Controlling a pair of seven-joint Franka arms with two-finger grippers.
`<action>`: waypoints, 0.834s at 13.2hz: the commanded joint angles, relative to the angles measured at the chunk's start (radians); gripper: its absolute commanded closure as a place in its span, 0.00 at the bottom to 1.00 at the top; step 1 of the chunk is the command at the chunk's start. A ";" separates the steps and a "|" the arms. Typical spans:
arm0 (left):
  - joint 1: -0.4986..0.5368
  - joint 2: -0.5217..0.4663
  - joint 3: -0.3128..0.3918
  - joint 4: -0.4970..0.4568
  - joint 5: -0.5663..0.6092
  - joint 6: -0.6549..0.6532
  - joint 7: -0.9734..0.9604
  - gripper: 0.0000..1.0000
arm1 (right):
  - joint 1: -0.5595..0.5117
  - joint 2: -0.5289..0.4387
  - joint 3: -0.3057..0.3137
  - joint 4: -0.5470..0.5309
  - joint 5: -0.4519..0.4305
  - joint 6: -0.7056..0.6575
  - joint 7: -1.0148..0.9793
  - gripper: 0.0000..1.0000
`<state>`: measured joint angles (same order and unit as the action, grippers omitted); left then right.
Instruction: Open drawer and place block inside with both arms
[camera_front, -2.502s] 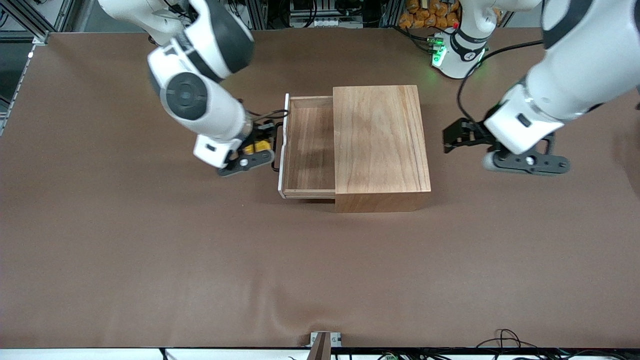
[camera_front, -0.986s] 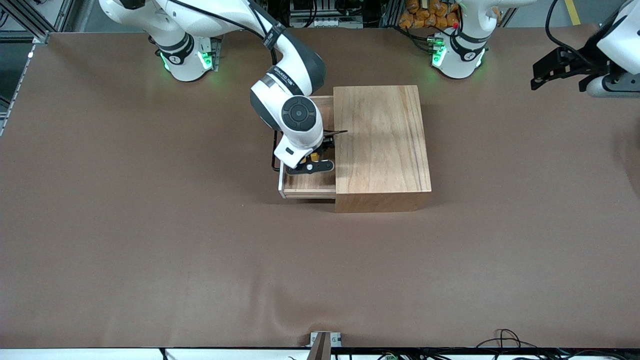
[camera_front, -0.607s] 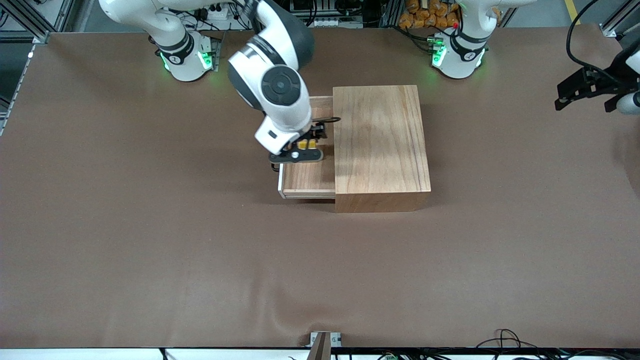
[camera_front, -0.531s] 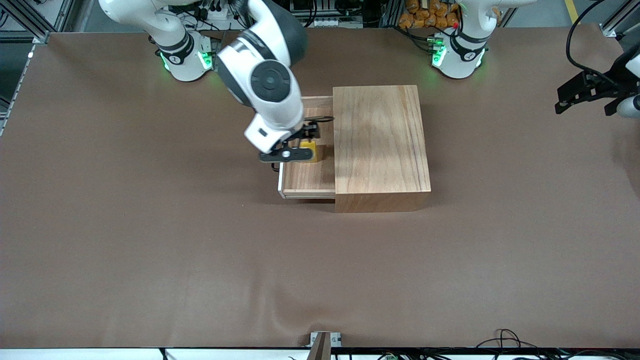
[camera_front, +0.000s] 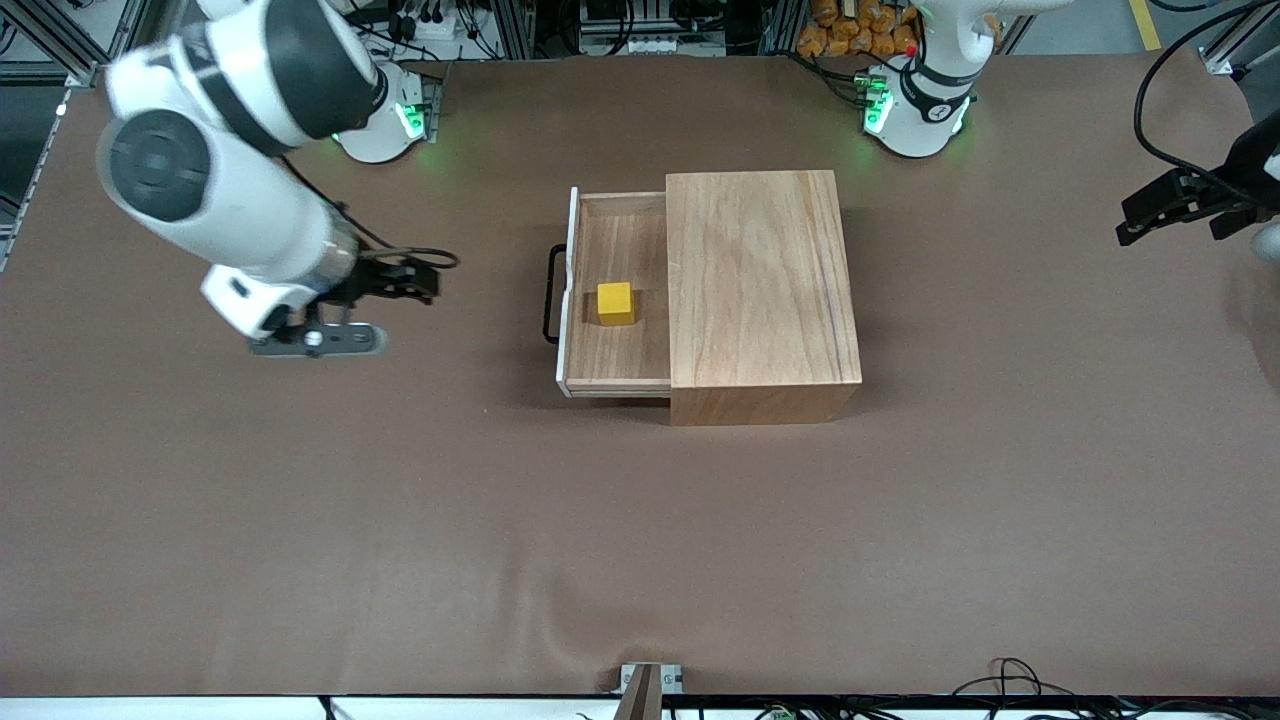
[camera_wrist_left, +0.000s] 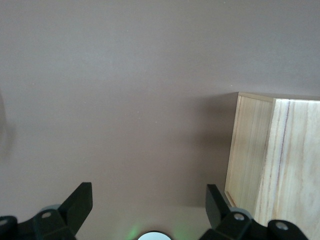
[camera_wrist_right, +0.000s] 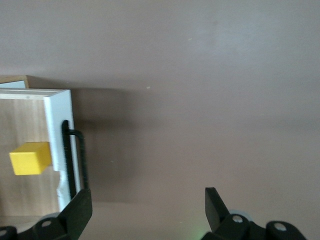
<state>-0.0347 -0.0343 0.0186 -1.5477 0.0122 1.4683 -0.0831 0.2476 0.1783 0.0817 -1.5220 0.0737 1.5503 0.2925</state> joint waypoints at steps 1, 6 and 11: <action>0.001 -0.025 -0.006 -0.020 0.015 0.004 -0.027 0.00 | -0.098 -0.152 0.021 -0.122 -0.008 0.033 -0.119 0.00; 0.002 -0.022 -0.006 -0.017 0.009 0.003 0.040 0.00 | -0.175 -0.195 0.012 -0.063 -0.135 0.021 -0.300 0.00; 0.002 -0.019 -0.006 -0.017 0.008 0.001 0.068 0.00 | -0.199 -0.250 0.010 -0.035 -0.111 -0.076 -0.286 0.00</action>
<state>-0.0353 -0.0355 0.0163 -1.5485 0.0122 1.4681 -0.0388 0.0639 -0.0226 0.0793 -1.5494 -0.0429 1.4958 0.0066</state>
